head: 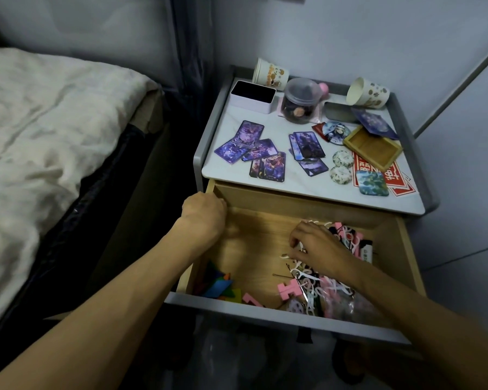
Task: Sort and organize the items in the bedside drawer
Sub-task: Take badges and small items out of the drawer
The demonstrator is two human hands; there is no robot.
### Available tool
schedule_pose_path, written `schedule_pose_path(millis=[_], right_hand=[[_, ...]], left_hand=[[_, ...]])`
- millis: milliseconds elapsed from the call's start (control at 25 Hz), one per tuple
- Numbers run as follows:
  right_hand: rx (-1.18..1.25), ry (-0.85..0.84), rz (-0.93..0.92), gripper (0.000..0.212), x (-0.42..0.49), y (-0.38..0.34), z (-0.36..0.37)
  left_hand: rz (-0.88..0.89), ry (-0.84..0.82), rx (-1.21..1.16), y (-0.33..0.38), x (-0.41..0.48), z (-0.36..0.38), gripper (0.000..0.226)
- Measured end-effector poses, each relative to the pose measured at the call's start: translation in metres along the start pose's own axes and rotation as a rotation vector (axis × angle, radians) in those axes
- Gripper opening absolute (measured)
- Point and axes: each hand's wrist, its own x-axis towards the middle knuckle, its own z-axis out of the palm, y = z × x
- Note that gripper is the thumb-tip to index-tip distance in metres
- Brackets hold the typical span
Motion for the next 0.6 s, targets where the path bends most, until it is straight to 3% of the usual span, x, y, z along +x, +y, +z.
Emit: schedule_pose_path(millis=[120,240,320,440,520,600], right_hand=[[0.058,0.088,-0.019,0.013,0.0,-0.015,-0.024],[0.103,0.195,-0.05,0.007,-0.003,-0.028,-0.059],[0.128,0.239,-0.044,0.008,-0.002,-0.03,-0.084],[0.131,0.404,0.114,0.014,0.014,-0.006,-0.122],[0.124,0.485,0.263,0.018,0.03,0.022,-0.139],[0.072,0.452,0.368,0.024,0.043,0.042,-0.144]], left_hand=[[-0.066,-0.009,-0.03,-0.004,0.003,-0.005,0.026],[-0.119,0.204,-0.212,-0.01,0.008,-0.02,0.023],[-0.071,0.301,-0.649,-0.008,0.011,-0.033,0.023],[0.015,0.266,-1.423,0.004,0.009,-0.064,0.015],[-0.013,0.232,-1.689,0.008,0.009,-0.081,0.016],[-0.042,0.204,-1.798,0.01,0.013,-0.088,0.018]])
